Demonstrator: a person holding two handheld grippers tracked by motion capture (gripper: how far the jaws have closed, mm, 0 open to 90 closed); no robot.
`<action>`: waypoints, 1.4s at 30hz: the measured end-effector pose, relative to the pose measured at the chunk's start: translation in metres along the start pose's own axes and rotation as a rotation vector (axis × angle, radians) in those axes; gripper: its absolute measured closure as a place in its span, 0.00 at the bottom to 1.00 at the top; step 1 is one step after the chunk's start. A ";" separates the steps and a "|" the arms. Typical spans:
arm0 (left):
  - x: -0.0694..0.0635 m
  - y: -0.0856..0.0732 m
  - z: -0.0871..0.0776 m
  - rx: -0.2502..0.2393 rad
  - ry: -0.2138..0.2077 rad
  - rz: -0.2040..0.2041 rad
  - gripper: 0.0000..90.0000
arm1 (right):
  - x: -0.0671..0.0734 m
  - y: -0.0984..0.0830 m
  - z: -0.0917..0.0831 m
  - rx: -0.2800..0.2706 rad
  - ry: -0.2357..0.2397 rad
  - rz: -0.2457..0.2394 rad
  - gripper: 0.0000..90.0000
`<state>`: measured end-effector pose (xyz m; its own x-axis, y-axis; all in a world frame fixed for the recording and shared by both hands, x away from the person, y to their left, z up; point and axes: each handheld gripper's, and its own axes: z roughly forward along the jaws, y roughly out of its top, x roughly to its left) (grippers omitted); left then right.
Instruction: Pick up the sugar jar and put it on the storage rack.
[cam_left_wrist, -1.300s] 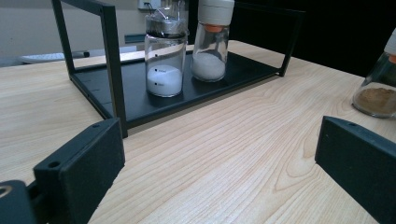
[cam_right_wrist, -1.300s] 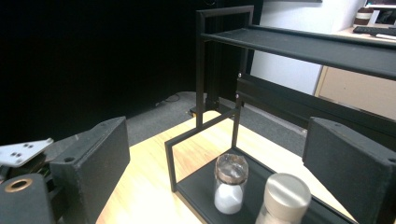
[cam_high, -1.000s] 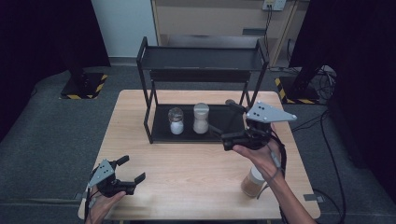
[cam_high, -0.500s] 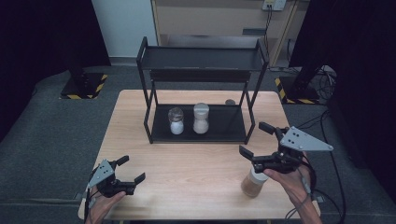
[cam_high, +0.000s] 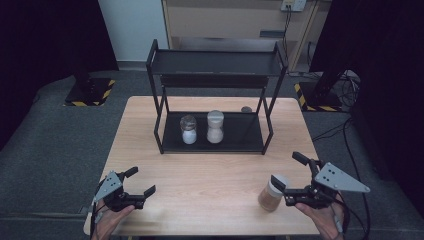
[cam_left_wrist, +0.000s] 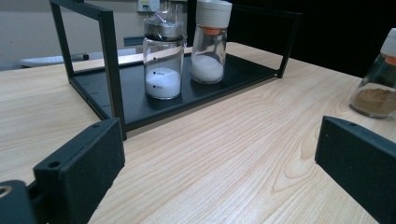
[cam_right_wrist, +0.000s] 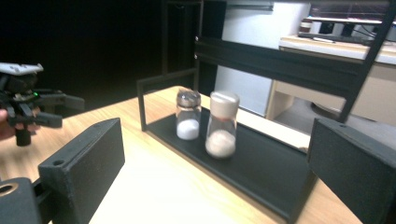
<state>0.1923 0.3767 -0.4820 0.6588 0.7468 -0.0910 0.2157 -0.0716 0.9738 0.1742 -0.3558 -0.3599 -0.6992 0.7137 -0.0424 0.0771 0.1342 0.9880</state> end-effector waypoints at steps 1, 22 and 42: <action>0.000 0.000 0.000 0.000 0.000 0.000 0.00 | 0.001 -0.003 -0.002 0.006 -0.007 -0.002 0.05; -0.002 0.000 0.000 0.000 0.001 0.010 0.00 | 0.021 -0.069 -0.030 0.021 -0.102 0.047 0.03; -0.003 0.001 0.001 0.008 -0.018 0.020 0.00 | 0.020 -0.074 -0.030 0.021 -0.108 0.061 0.03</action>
<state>0.1919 0.3738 -0.4807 0.6759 0.7332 -0.0754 0.2078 -0.0915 0.9739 0.1334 -0.3722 -0.4292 -0.6119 0.7909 0.0003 0.1328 0.1024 0.9858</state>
